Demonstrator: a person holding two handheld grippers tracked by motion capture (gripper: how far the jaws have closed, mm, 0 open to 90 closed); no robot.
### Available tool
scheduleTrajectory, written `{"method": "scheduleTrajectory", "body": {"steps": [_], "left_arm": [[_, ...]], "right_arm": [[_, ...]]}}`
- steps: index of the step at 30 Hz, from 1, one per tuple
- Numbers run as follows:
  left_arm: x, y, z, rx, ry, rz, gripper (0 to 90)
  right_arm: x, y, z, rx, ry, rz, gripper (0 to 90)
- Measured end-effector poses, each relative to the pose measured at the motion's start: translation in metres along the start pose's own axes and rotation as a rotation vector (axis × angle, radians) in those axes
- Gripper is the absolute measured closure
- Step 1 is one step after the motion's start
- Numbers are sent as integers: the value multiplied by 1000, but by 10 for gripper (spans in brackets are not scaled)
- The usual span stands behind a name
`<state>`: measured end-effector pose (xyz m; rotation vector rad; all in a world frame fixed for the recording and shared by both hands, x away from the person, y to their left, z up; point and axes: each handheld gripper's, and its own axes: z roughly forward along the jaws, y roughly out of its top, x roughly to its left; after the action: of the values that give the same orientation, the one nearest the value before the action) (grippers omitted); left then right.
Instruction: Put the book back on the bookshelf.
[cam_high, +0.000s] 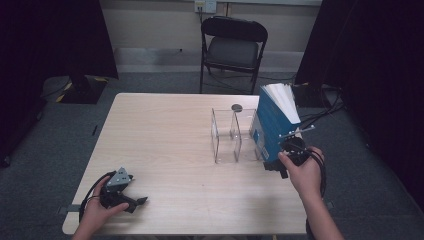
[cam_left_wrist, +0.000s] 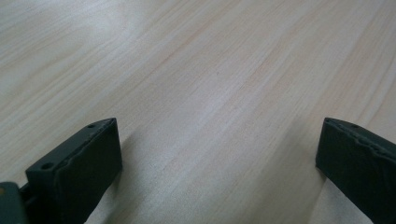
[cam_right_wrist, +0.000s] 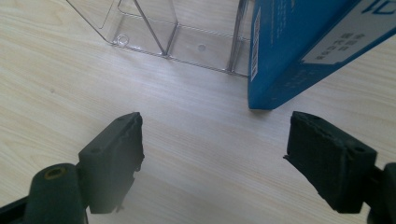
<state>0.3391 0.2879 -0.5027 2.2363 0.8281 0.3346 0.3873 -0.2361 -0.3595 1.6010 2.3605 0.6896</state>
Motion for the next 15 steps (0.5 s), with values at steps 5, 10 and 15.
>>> {"method": "scheduleTrajectory", "body": {"steps": [5, 10, 15], "left_arm": [[0, 0, 0, -1, 0, -2, 0], [0, 0, 0, 1, 0, 1, 0], [0, 0, 0, -3, 0, -2, 0]], "right_arm": [[2, -1, 3, 0, 5, -16, 181], [8, -3, 9, 6, 14, -19, 182], [12, -5, 17, 0, 41, -23, 183]]}}
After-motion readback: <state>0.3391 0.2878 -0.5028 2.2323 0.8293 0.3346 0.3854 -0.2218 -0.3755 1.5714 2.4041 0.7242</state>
